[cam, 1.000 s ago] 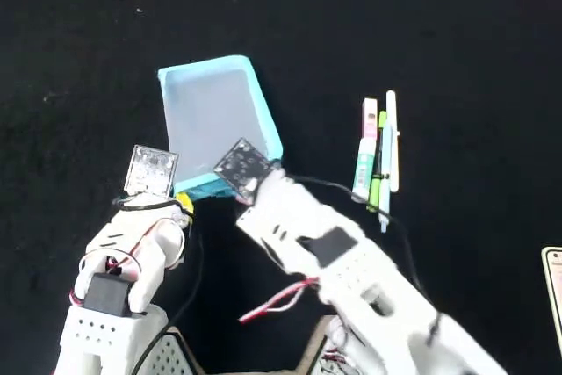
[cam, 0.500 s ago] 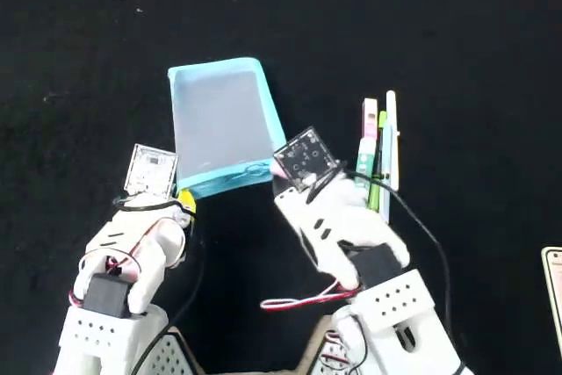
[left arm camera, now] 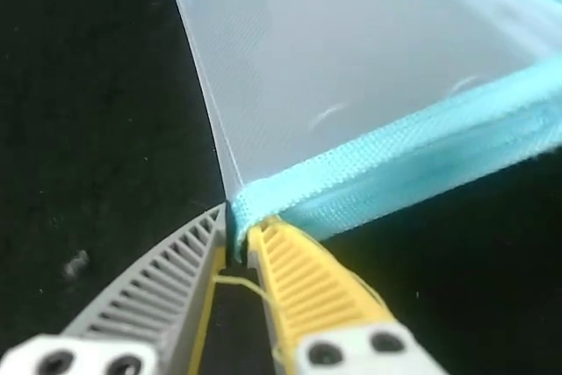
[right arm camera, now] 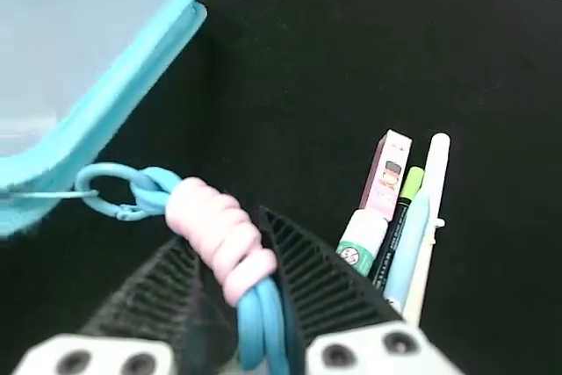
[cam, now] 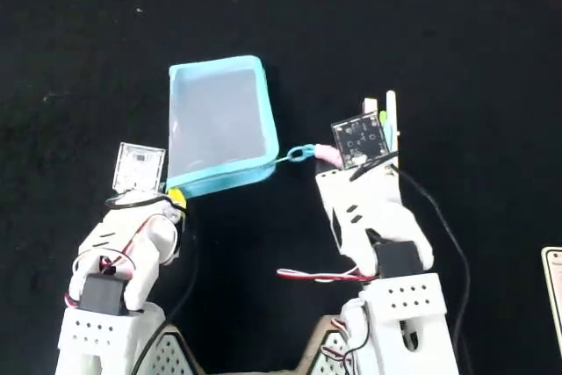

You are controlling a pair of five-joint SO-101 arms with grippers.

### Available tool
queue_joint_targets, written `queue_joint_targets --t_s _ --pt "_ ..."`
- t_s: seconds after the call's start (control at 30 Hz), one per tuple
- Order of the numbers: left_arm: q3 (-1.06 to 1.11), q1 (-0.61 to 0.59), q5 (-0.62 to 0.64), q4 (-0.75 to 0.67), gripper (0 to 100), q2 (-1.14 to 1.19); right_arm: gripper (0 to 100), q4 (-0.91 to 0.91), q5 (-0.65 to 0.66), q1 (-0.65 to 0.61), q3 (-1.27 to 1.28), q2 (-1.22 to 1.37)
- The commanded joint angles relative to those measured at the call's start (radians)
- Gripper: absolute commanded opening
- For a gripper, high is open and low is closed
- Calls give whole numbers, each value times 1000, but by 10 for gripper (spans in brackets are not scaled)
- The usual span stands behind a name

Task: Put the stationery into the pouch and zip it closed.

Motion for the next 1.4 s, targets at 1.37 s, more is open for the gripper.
queue_joint_targets --t_s 1.37 --pt "-1442 -28 -106 578 40 891 10 488 121 -61 -773 294"
